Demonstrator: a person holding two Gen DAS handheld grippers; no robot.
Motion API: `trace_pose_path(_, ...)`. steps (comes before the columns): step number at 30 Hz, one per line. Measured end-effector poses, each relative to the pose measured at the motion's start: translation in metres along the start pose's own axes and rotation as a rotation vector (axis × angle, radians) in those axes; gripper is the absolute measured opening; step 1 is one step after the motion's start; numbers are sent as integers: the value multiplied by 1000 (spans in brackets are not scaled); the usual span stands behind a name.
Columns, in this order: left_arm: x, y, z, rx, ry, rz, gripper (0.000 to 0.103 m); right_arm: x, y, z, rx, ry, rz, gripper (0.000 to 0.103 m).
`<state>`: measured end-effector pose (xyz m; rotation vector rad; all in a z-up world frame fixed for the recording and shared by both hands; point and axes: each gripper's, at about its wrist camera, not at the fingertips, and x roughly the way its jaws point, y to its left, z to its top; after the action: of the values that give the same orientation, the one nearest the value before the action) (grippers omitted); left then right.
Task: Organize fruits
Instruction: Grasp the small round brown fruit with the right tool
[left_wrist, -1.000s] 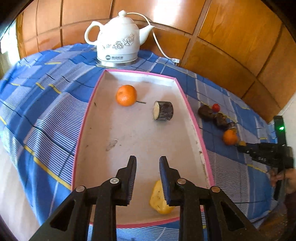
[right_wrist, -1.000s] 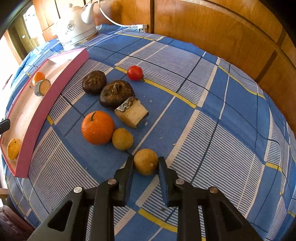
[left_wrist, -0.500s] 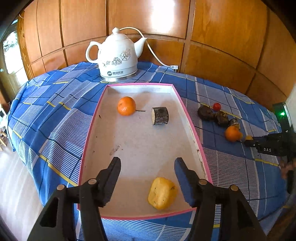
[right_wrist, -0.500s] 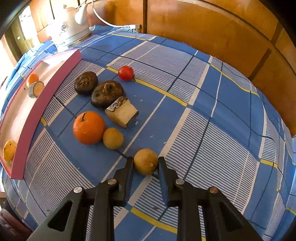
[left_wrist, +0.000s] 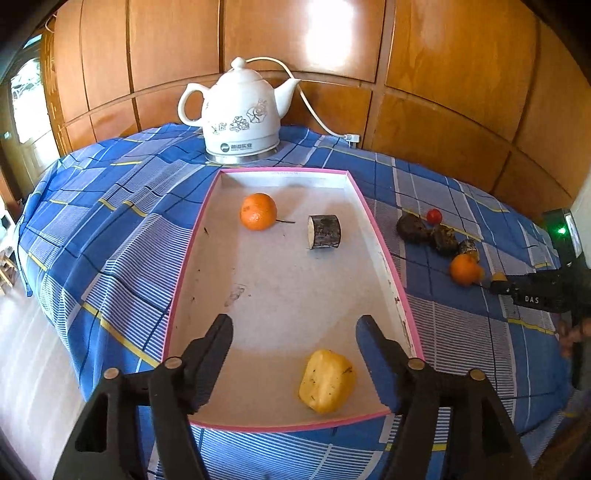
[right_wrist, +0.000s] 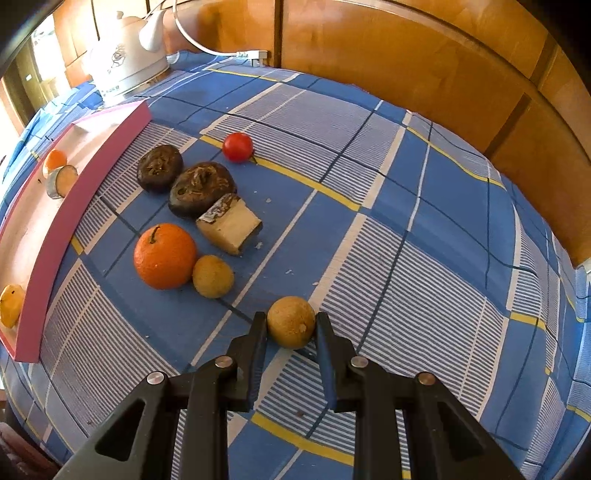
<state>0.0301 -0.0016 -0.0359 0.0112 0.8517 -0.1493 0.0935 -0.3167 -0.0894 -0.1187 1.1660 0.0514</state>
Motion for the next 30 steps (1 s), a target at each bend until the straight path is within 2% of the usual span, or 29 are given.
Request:
trace_pose_path(6,-1,4,-1,-11,-1,5,74,0,2,0,-10,-3,-16,26)
trace_pose_path(16,-7,9,-1,-20,-30,30,85,-2,7,-2,-10,-6,-20,26)
trace_pose_path(22,-9,12,1,-30,-44,37,85,-3,5,-2,3,-9,-15,26)
trace_pose_path(30,-13,19,3,-38,-66,37,85,-33,-2,4,65,-94,48,26)
